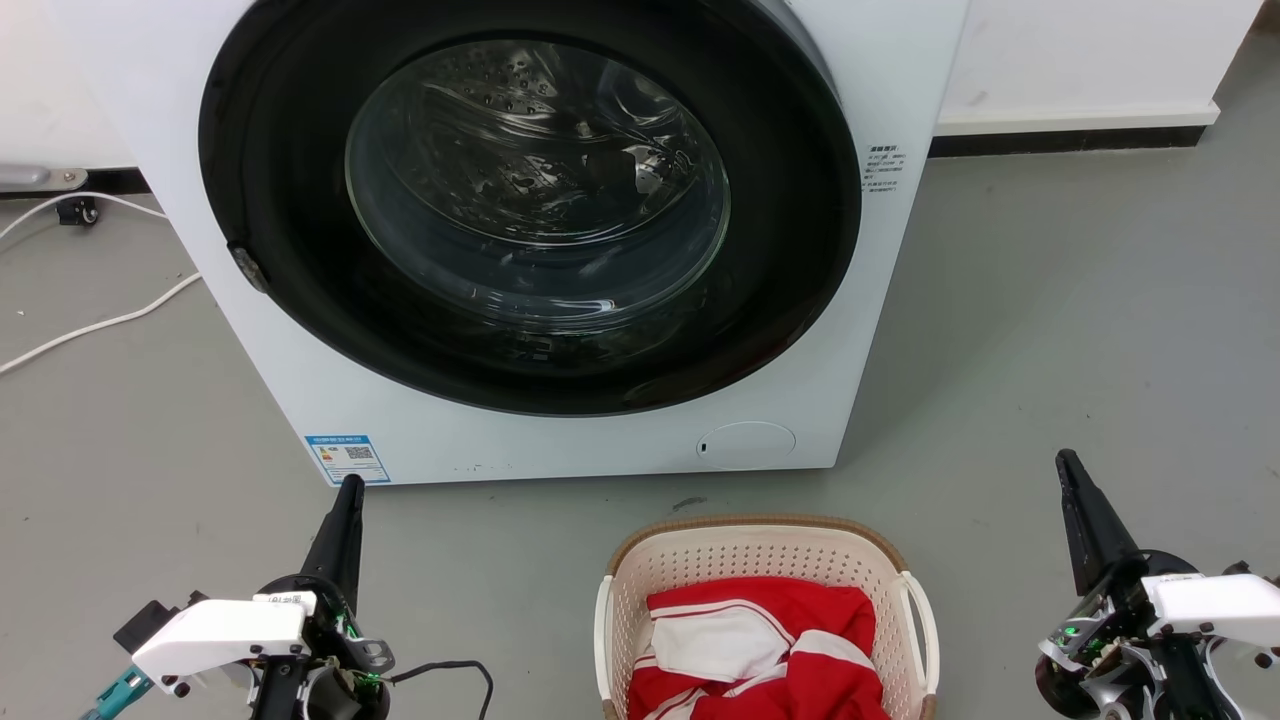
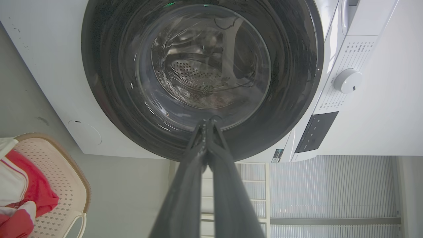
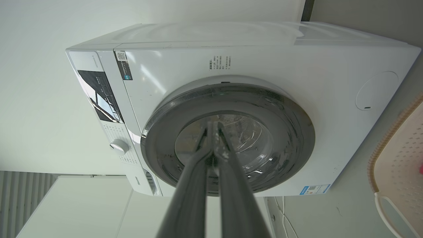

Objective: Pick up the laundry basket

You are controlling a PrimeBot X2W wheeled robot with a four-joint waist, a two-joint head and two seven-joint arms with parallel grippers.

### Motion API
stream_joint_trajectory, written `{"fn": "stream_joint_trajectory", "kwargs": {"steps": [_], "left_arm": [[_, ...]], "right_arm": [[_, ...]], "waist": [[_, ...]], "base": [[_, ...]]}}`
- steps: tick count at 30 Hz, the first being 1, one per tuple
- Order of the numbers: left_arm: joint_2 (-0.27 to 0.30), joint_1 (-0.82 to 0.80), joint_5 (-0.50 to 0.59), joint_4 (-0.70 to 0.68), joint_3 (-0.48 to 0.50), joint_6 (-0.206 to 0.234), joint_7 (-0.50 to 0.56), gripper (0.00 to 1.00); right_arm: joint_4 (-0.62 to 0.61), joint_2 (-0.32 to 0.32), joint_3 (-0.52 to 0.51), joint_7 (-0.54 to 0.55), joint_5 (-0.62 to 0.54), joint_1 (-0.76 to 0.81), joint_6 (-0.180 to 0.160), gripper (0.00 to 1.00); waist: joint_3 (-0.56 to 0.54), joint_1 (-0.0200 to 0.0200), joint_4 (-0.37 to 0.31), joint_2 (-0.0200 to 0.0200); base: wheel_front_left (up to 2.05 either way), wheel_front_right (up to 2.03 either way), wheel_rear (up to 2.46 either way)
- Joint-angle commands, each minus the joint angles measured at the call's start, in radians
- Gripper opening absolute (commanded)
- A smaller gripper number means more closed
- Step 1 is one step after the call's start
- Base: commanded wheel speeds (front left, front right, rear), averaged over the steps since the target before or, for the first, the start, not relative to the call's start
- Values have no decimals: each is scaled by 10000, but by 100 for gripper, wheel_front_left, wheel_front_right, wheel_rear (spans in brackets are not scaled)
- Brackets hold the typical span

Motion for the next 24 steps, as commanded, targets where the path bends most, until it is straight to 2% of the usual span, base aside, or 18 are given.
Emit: {"fn": "stream_joint_trajectory", "kwargs": {"steps": [1,18,19,20,21,24], "left_arm": [[-11,-79,-14,2,23,-18,24,0],[-11,-79,-14,2,23,-18,24,0],[0,-1,1,-2,-2,0,-4,100],[-8,40,2,65,-17,2,-10,0],[-19,114,3,147,-29,2,-14,100],[-33,212,105,153,-96,2,-126,100]], "right_arm": [[3,0,-11,28,19,-105,-3,0],[3,0,-11,28,18,-105,-3,0],[-2,0,1,-5,-3,1,0,100],[72,8,13,-11,-6,45,0,0],[157,13,19,-14,-7,122,0,100],[198,17,68,-126,-113,235,-2,100]], "waist": [[0,0,0,0],[0,0,0,0],[0,1,0,0],[0,0,0,0],[1,0,0,0],[5,1,1,0]], "base": [[0,0,0],[0,0,0],[0,0,0],[0,0,0],[0,0,0],[0,0,0]]}}
